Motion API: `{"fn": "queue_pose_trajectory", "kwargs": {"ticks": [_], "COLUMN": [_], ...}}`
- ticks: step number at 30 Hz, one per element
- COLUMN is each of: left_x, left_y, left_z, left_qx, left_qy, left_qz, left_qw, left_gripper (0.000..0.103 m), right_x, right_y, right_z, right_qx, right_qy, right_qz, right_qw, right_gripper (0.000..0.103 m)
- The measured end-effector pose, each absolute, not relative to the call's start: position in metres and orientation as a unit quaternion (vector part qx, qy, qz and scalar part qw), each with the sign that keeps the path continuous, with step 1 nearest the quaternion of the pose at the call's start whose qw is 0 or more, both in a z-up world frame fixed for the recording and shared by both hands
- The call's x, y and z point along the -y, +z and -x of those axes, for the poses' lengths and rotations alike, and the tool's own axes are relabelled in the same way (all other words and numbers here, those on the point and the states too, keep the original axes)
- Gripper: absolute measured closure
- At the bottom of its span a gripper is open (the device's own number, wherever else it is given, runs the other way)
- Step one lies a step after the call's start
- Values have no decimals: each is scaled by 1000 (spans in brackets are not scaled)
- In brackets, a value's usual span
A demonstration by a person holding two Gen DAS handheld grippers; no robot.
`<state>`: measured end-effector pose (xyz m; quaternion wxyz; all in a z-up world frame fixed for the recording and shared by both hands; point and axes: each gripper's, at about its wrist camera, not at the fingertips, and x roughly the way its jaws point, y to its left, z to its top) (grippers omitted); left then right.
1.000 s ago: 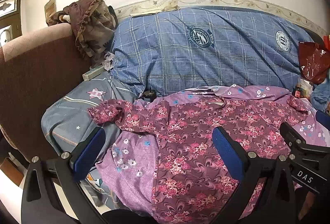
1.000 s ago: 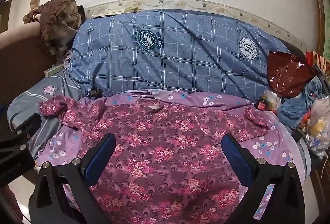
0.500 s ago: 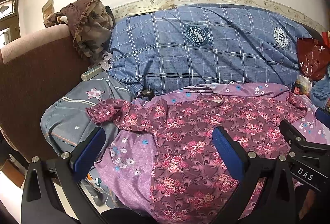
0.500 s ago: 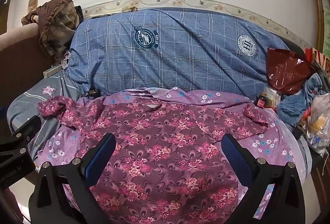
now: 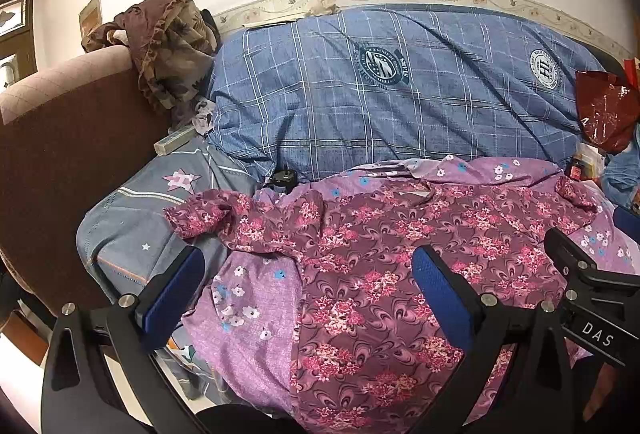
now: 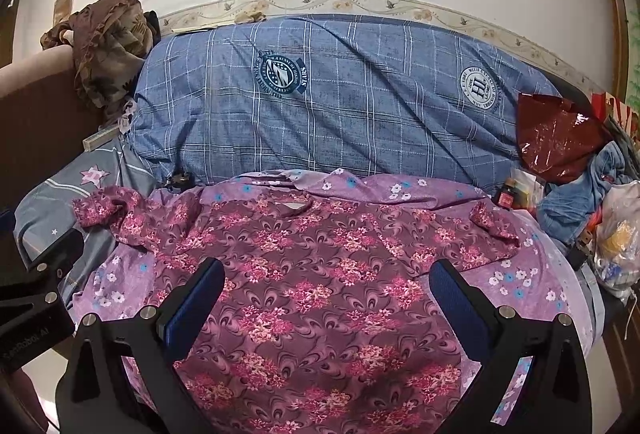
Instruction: Fold small clothes
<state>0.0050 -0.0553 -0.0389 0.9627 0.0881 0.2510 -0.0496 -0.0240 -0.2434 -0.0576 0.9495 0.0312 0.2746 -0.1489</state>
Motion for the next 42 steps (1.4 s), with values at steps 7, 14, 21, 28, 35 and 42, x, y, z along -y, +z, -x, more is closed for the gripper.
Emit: {"fn": "queue_pose_trajectory", "kwargs": {"ticks": [7, 14, 21, 28, 35, 42], "left_x": [58, 62, 73, 94, 121, 155], "left_y": [-42, -50, -63, -79, -107, -167], "left_z": [-14, -26, -48, -87, -134, -191], "left_qx": [-259, -270, -281, -294, -300, -346], "left_qy": [-51, -50, -43, -44, -53, -47], "left_qz": [-92, -96, -105, -107, -86, -76], "left_qw": [960, 957, 953, 949, 949, 934], "left_gripper": [0, 0, 0, 0, 0, 0], "right_x": [246, 252, 266, 292, 355, 450], "right_y": [-61, -70, -86, -106, -131, -160], "right_z": [21, 11, -6, -33, -68, -91], "right_qx": [-277, -287, -302, -320, -339, -357], "right_qy": [-150, -152, -162, -180, -213, -280], "right_qz": [-33, -35, -40, -48, -76, -76], "right_qw": [948, 945, 939, 929, 913, 888], "right_gripper": [0, 0, 0, 0, 0, 1]}}
